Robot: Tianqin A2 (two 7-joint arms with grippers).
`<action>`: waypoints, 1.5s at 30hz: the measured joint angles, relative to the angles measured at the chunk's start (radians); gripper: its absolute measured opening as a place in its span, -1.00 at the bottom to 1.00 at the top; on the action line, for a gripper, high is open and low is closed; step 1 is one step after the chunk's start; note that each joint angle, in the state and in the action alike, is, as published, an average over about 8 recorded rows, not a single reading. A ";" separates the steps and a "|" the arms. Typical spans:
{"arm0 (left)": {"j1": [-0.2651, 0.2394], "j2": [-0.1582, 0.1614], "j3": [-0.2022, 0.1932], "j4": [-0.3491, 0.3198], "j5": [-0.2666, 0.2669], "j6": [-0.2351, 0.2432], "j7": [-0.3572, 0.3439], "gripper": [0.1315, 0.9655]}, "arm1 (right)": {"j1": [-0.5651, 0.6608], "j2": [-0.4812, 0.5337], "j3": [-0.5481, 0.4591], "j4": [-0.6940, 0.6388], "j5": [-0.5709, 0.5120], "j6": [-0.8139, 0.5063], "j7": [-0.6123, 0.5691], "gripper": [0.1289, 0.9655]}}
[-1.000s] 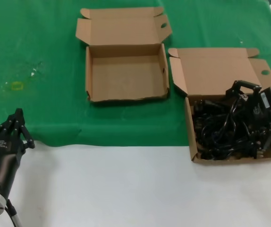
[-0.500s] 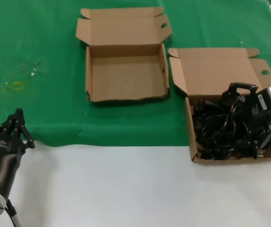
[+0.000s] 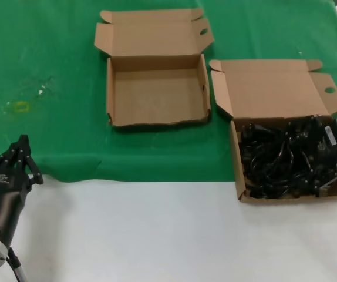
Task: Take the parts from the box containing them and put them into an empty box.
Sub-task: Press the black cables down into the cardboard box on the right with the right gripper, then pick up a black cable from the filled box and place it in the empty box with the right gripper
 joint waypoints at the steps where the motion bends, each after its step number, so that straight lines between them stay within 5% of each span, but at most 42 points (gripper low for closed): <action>1: 0.000 0.000 0.000 0.000 0.000 0.000 0.000 -0.97 | -0.002 0.002 0.001 0.004 0.000 0.000 0.003 0.35; 8: 0.000 0.000 0.000 0.000 0.000 0.000 0.000 -0.97 | -0.013 0.012 0.006 0.026 0.000 0.000 0.017 0.19; 16: 0.000 0.000 0.000 0.000 0.000 0.000 0.000 -0.97 | -0.022 0.020 0.011 0.039 0.001 0.001 0.025 -0.33; 25: 0.000 0.000 0.000 0.000 0.000 0.000 0.000 -0.97 | -0.023 0.021 0.016 0.040 0.002 0.003 0.025 -0.68; 45: 0.000 0.000 0.000 0.000 0.000 0.000 0.000 -0.97 | 0.026 0.041 0.034 0.083 0.005 -0.021 0.090 -0.87</action>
